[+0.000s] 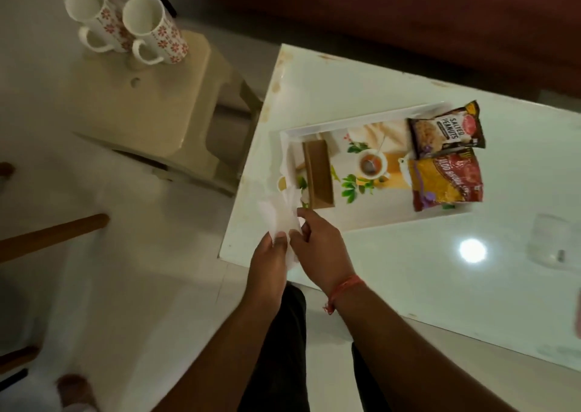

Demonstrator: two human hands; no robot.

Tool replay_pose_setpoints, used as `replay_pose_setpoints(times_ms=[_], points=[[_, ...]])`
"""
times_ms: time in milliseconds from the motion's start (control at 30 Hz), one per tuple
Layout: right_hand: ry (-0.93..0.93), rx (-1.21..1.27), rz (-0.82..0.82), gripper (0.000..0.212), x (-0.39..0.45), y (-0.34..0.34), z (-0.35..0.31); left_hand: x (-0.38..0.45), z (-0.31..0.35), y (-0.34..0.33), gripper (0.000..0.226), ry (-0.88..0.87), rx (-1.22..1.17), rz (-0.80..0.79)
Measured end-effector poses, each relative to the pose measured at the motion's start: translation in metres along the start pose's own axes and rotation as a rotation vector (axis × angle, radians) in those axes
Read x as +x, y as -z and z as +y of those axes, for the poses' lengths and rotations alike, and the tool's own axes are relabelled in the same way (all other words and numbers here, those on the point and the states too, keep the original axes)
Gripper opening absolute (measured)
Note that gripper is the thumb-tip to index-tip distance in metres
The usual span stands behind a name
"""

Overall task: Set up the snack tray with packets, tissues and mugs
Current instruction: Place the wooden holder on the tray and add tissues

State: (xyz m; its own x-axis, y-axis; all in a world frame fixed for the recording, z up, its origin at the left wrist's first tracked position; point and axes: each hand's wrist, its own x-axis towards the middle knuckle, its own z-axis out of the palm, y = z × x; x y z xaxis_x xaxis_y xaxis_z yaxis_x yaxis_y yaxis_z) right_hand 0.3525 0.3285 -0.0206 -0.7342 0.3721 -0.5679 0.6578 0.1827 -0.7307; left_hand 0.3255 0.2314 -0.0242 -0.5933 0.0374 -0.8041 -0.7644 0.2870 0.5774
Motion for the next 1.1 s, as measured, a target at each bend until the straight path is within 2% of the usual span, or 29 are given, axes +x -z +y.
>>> replay_pose_setpoints(times_ms=[67, 233, 467, 533, 600, 700, 833, 900, 1000, 1100], points=[[0.036, -0.030, -0.006, 0.039, -0.006, 0.007, -0.002, -0.009, 0.002, -0.013, 0.024, 0.047, -0.124, -0.011], [0.125, -0.134, -0.030, 0.040, -0.009, 0.030, 0.000, -0.024, 0.005, -0.030, 0.033, 0.084, -0.339, -0.058], [0.255, -0.252, -0.161, 0.028, -0.009, 0.036, 0.001, -0.033, 0.018, -0.040, 0.026, 0.035, -0.409, -0.147], [0.314, -0.286, -0.185, 0.031, -0.007, 0.035, 0.004, -0.033, 0.022, -0.040, 0.029, 0.036, -0.426, -0.147], [0.386, -0.387, -0.182, 0.046, -0.007, 0.034, 0.006, -0.030, 0.024, -0.037, 0.034, 0.036, -0.429, -0.148], [0.464, -0.575, -0.088, 0.065, -0.006, 0.037, 0.008, -0.025, 0.029, -0.030, 0.046, 0.037, -0.382, -0.198], [0.470, -0.700, 0.022, 0.071, -0.003, 0.036, 0.004, -0.016, 0.042, -0.027, 0.047, 0.044, -0.194, -0.301], [0.418, -0.674, 0.134, 0.066, 0.002, 0.030, 0.002, -0.012, 0.052, -0.030, 0.045, 0.027, -0.081, -0.312], [0.395, -0.511, 0.272, 0.054, 0.011, 0.023, -0.001, -0.004, 0.067, -0.038, 0.043, -0.052, 0.125, -0.271], [0.385, -0.391, 0.348, 0.053, 0.024, 0.021, -0.003, 0.017, 0.089, -0.045, 0.036, -0.180, 0.225, -0.156]])
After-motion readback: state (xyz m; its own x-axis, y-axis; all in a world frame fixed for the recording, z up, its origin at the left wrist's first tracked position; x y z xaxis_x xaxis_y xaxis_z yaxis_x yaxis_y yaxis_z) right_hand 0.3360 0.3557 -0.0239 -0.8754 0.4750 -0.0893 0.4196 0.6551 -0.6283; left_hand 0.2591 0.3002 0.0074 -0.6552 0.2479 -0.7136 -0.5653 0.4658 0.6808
